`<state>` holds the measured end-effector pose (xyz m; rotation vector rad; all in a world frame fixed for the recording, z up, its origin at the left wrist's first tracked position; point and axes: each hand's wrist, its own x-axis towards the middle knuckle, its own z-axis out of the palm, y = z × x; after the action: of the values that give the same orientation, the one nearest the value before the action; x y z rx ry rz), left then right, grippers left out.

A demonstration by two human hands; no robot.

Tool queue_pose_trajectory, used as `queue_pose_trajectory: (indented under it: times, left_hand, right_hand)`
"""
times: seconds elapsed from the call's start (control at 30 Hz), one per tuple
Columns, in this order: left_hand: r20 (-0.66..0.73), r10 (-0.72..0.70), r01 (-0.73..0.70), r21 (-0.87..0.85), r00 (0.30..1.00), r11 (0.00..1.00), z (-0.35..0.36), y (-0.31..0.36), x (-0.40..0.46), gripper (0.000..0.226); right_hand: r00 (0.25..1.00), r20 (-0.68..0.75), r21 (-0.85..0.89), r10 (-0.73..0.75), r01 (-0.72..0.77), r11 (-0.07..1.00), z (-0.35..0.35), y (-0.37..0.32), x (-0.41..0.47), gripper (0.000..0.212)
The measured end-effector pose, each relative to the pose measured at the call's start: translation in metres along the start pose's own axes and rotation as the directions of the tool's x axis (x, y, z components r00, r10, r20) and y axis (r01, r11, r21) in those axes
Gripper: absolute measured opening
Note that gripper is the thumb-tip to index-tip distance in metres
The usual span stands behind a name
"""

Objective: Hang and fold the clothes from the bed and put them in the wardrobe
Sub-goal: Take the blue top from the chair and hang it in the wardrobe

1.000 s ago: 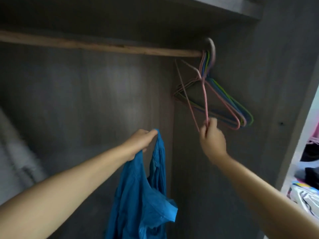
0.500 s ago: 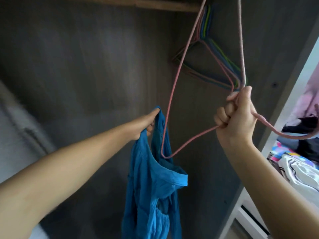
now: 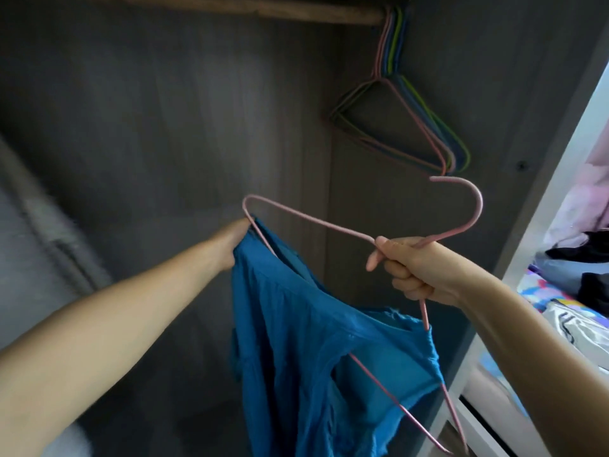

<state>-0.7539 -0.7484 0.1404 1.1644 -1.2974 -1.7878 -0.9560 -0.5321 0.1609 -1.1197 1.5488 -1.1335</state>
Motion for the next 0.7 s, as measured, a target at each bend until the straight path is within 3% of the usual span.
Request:
queue_pose_trajectory:
  times: [0.1,0.17,0.2,0.3,0.37,0.47,0.57,0.63,0.7]
  left_hand:
    - [-0.160,0.080,-0.076,0.029,0.984,0.997,-0.002,0.001,0.008,0.027]
    - [-0.205,0.223,-0.184,0.192,0.953,0.964,-0.002,0.005,0.010,0.026]
    - [-0.156,0.307,-0.242,0.333,0.939,0.911,-0.001,0.007,0.009,0.026]
    - [0.112,0.396,-0.344,0.737,0.911,0.582,0.011,0.009,0.000,0.034]
    - [0.187,0.403,-0.359,0.838,0.896,0.411,0.018,0.008,-0.002,0.033]
    - [0.220,0.374,-0.345,0.887,0.901,0.308,0.015,0.013,-0.008,0.010]
    - [0.243,0.412,-0.386,0.869,0.878,0.309,-0.005,0.024,-0.020,0.038]
    - [0.295,0.593,-0.513,0.824,0.749,0.239,-0.011,0.027,-0.039,0.031]
    - [0.365,0.679,-0.674,0.691,0.636,0.260,-0.008,0.022,-0.063,0.015]
  right_hand:
    - [0.995,0.031,-0.138,0.098,-0.093,0.986,-0.001,-0.008,-0.002,0.041]
    - [0.989,0.033,-0.253,0.143,-0.130,0.959,0.003,-0.010,-0.001,0.038]
    - [0.989,0.032,-0.268,0.146,-0.132,0.954,0.006,-0.013,0.000,0.036]
    - [0.994,0.038,-0.144,0.106,-0.099,0.985,0.019,-0.028,0.008,0.026]
    - [0.988,0.093,-0.137,0.123,-0.109,0.984,0.035,-0.037,0.013,0.022]
    - [0.982,0.130,-0.096,0.139,-0.128,0.987,0.058,-0.048,0.025,0.018]
    - [0.990,0.095,0.172,0.107,-0.122,0.978,0.065,-0.074,0.040,0.015]
    - [0.994,0.087,0.319,0.070,-0.095,0.943,0.073,-0.094,0.052,0.014]
    - [0.993,0.108,0.408,0.039,-0.081,0.909,0.090,-0.112,0.067,0.020]
